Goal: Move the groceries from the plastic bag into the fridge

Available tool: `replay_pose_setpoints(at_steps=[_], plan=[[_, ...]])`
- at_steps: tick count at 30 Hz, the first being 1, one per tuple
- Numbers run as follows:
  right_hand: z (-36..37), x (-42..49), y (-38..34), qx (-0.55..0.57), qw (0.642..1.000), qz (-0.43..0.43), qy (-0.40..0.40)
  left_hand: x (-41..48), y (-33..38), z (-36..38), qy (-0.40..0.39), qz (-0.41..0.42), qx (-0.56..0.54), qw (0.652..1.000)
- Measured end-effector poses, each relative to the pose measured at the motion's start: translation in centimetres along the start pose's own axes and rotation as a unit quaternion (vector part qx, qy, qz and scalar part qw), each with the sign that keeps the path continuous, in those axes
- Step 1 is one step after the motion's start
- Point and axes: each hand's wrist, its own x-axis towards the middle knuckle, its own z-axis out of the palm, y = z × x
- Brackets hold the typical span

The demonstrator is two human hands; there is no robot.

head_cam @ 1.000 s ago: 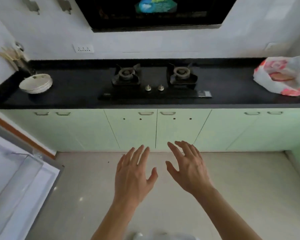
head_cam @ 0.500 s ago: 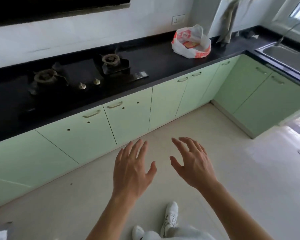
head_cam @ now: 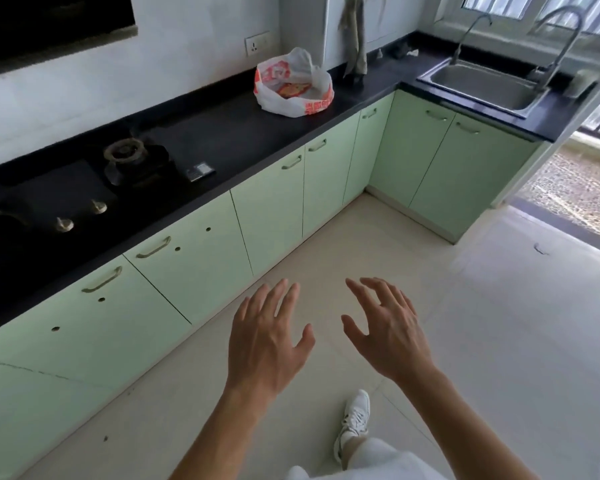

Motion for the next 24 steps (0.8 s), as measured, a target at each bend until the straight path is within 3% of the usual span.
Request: replay_pose_setpoints(at_steps=[14, 24], plan=[[-4.2, 13.3, 16.1, 0.014, 1.000, 0.015, 0.013, 19.3, 13.2, 3.2, 0.002, 0.034, 0.018, 0.999], [-3.5, 19.5, 21.3, 0.033, 0.999, 0.031, 0.003, 26.9, 15.6, 5.1, -0.019, 0.032, 0.032, 0.999]])
